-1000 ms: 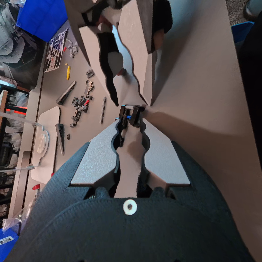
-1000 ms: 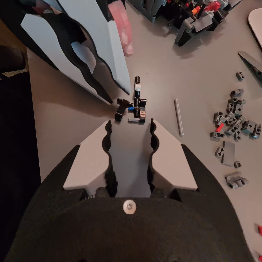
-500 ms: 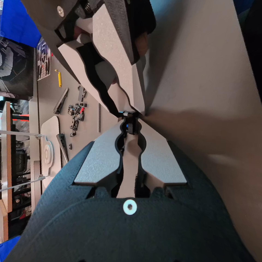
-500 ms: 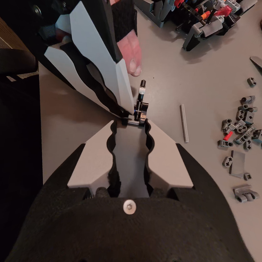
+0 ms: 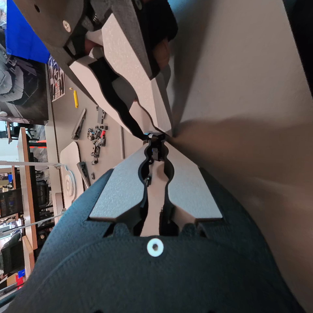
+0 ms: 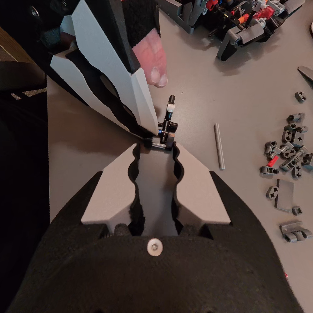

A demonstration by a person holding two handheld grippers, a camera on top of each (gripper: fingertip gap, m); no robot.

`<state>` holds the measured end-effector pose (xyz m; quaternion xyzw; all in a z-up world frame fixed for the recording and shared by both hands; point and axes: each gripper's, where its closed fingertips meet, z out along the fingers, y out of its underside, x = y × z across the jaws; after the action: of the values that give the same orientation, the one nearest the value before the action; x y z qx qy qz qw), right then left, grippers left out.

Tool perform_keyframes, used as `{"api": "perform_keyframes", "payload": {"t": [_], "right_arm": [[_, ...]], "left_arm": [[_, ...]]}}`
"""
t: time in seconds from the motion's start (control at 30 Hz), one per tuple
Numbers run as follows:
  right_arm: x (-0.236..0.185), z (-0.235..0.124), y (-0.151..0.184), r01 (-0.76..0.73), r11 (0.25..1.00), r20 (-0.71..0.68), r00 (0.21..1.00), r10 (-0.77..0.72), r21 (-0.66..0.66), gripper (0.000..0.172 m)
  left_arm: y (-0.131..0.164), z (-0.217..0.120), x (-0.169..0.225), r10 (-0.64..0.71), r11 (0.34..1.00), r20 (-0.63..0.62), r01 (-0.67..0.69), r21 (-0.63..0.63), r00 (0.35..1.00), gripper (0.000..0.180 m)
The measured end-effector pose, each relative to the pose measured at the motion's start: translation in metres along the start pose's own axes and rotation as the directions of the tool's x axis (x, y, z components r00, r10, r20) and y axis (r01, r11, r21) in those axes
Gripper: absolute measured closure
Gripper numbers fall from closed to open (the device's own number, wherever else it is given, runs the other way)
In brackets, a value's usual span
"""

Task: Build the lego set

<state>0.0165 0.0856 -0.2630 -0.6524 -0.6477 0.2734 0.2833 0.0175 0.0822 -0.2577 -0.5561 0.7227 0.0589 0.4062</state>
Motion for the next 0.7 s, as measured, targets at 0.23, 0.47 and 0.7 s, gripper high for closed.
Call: {"api": "perform_keyframes", "payload": {"t": [0.23, 0.47, 0.7], "right_arm": [[0.0003, 0.0001, -0.0003, 0.007, 1.0, -0.007, 1.0, -0.007, 0.002, 0.143], [0.0016, 0.0003, -0.0004, 0.007, 1.0, -0.012, 1.0, -0.007, 0.003, 0.141], [0.0004, 0.0007, -0.0008, 0.013, 1.0, -0.01, 1.0, -0.013, -0.001, 0.143]], "left_arm": [[-0.0004, 0.0006, 0.0, 0.032, 0.999, -0.018, -0.032, -0.021, 0.999, 0.172], [0.0011, 0.0028, -0.0007, 0.084, 0.995, -0.025, -0.086, -0.054, 0.996, 0.172], [0.0021, 0.0038, -0.0026, 0.178, 0.978, 0.0, -0.177, -0.111, 0.984, 0.172]]}}
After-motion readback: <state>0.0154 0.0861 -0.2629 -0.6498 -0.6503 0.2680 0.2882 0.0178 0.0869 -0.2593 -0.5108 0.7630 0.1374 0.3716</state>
